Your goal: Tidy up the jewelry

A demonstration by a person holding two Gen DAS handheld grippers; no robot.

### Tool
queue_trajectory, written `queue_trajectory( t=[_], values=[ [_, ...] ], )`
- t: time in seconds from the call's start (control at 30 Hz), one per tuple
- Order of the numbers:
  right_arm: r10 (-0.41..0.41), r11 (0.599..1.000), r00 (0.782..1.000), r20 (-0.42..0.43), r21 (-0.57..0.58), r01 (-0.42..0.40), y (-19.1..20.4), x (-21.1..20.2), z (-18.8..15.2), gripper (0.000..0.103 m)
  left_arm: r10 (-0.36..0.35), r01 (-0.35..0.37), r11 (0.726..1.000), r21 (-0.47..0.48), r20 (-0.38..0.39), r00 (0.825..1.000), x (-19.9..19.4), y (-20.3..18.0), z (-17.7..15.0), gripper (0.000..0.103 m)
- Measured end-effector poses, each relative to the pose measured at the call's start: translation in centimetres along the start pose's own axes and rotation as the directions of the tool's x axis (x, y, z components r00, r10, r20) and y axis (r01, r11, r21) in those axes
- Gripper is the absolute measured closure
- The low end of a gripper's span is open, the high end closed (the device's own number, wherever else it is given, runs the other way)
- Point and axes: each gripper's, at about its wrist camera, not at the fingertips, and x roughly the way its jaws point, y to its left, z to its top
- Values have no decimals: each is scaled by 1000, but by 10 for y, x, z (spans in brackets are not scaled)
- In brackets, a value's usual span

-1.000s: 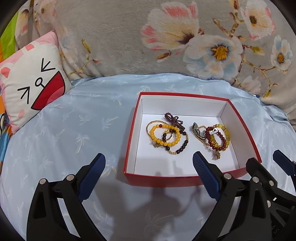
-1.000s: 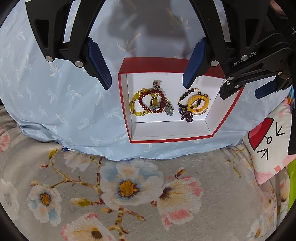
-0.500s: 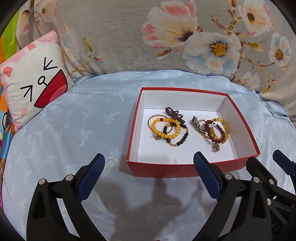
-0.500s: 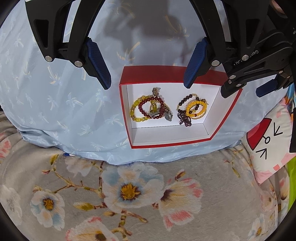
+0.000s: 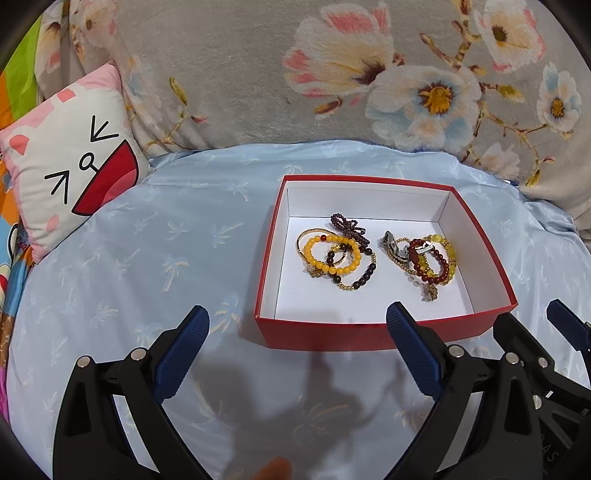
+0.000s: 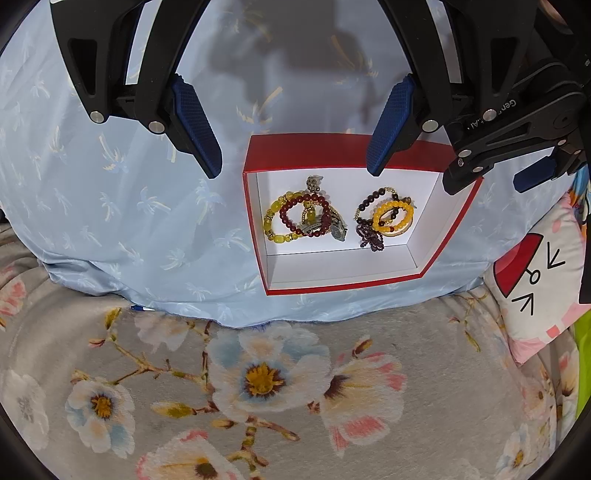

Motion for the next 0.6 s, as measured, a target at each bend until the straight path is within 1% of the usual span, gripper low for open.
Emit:
queue_trajectory(
  t=[0.2,0.6],
  values=[
    [-2,1000,1000,1,0,2,-1,0,0,26,10,-10,1000,2,4,1000,-1,-2,0,11],
    [0,1000,1000,0,-1,0,-1,0,-1,26,7,-7,1000,6,3,1000,-1,-2,0,11]
  ],
)
